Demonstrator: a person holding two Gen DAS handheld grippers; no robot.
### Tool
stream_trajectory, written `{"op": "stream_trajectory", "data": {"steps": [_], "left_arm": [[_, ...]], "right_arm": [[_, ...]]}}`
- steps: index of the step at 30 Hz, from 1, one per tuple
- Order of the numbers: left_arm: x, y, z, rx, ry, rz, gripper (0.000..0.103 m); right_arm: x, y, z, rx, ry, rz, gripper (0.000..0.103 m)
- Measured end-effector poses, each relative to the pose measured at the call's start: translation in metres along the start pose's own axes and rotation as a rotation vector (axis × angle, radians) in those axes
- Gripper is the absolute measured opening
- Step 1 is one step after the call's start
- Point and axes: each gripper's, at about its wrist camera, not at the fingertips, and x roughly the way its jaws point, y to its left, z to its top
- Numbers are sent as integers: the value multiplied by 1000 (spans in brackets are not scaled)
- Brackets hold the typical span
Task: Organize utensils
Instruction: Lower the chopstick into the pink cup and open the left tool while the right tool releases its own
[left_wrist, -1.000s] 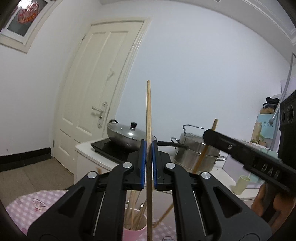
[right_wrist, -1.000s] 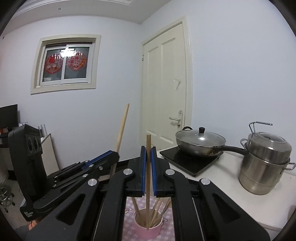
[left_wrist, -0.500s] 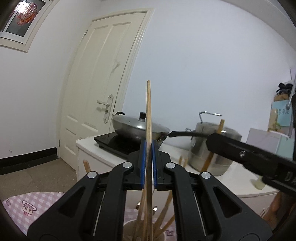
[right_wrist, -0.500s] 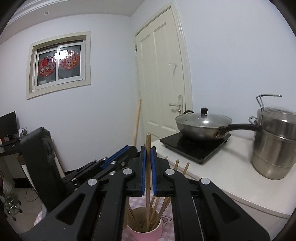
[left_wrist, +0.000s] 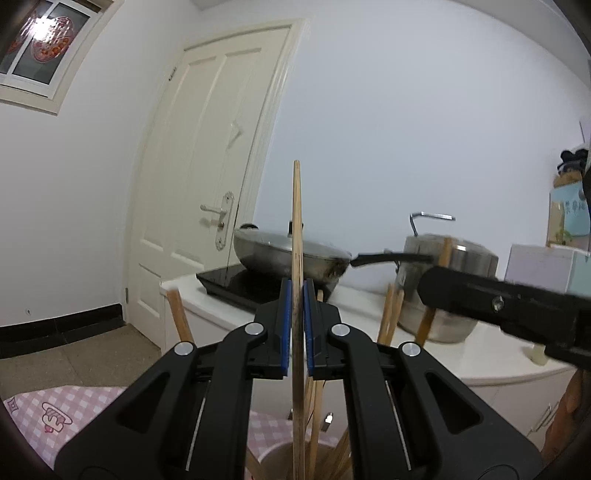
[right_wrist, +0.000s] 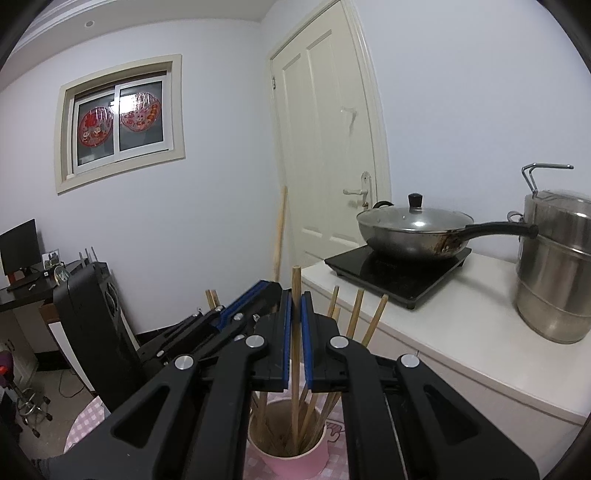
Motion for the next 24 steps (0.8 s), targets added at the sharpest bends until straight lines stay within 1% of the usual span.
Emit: {"op": "stream_trajectory", "data": {"steps": [2, 7, 9, 15, 17, 19, 22, 23, 24], "left_arm": [[1, -1, -5, 20, 18, 5, 7], [-1, 5, -18, 6, 70, 0, 7], [-3, 6, -22, 21, 87, 4, 7], [-14, 11, -18, -11, 127, -31, 8], [-19, 11, -15, -12, 127, -35, 17], [-28, 13, -10, -25, 120, -46, 48], [-41, 15, -4, -37, 109, -51, 49], [-46, 16, -2, -32, 106, -45, 49], [-51, 17, 0, -25, 106, -36, 49]], "right_arm": [[0, 1, -3, 3, 9, 0, 4], [1, 1, -9, 9, 27, -7, 4], [1, 1, -12, 10, 38, -13, 4], [1, 2, -19, 23, 56, -36, 5], [-2, 6, -21, 12, 59, -45, 5], [-5, 9, -21, 14, 60, -45, 5], [-10, 11, -19, 13, 57, -51, 6], [-14, 12, -18, 15, 52, -53, 7], [-16, 14, -18, 16, 47, -56, 13]]}}
